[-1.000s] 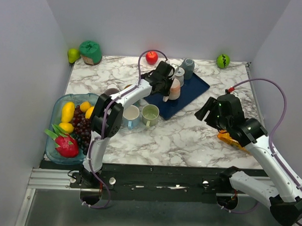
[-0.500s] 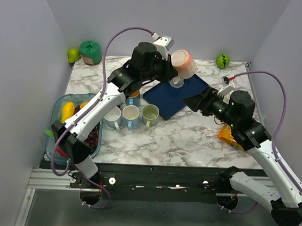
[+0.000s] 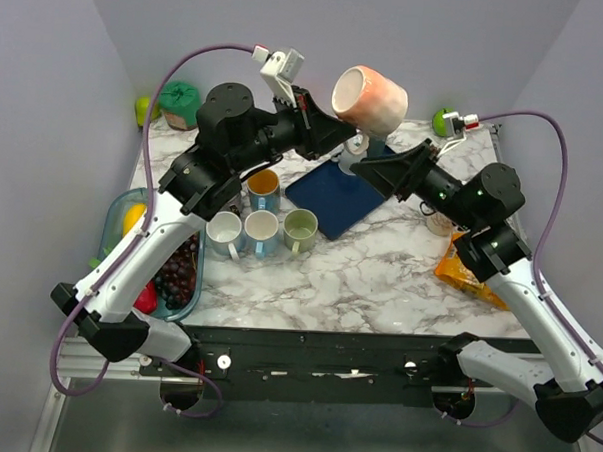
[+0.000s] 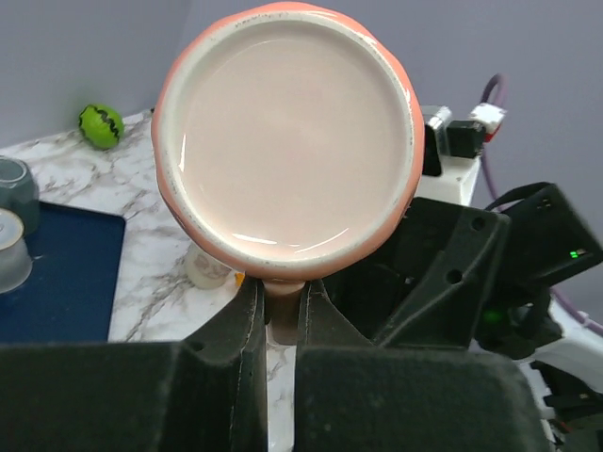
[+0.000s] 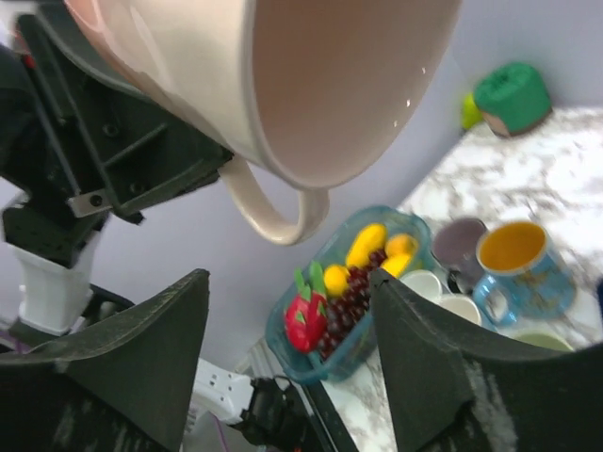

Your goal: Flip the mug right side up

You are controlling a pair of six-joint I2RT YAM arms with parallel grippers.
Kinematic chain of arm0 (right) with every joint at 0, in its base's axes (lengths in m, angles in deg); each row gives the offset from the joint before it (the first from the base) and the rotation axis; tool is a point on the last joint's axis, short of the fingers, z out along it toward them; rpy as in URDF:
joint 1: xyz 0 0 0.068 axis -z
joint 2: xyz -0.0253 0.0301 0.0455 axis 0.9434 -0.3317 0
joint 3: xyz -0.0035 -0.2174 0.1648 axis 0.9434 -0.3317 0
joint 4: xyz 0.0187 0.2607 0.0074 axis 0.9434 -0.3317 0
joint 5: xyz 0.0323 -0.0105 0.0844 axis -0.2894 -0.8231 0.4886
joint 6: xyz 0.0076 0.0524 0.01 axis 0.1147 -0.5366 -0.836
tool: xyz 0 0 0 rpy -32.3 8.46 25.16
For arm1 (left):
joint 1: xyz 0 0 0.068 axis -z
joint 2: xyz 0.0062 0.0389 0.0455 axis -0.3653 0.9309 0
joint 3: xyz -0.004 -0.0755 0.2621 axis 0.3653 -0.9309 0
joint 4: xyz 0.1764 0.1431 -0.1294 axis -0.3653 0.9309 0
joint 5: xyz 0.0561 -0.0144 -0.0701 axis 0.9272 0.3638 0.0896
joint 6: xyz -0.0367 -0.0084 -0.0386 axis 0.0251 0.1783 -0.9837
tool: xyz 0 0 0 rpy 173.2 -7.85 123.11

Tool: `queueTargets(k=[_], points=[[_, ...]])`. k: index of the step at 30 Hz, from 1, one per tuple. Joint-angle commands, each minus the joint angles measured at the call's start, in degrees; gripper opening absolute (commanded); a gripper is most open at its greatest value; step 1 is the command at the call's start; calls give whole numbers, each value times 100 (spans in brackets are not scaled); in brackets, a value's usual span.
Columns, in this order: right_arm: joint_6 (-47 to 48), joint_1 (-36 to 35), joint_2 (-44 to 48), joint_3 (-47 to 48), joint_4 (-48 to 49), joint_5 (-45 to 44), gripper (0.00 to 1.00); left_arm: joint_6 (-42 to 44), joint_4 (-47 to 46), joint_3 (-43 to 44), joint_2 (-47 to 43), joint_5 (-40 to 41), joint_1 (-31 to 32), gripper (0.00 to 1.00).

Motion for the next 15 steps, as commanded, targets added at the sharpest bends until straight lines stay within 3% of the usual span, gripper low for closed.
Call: queueTargets(k=[1, 15], points=[[-610, -1, 6, -132, 1997, 379, 73, -616, -1202, -18, -427, -222, 36, 0], [-2007, -1, -882, 597, 3250, 617, 71, -1276, -2283, -439, -646, -292, 88, 0]])
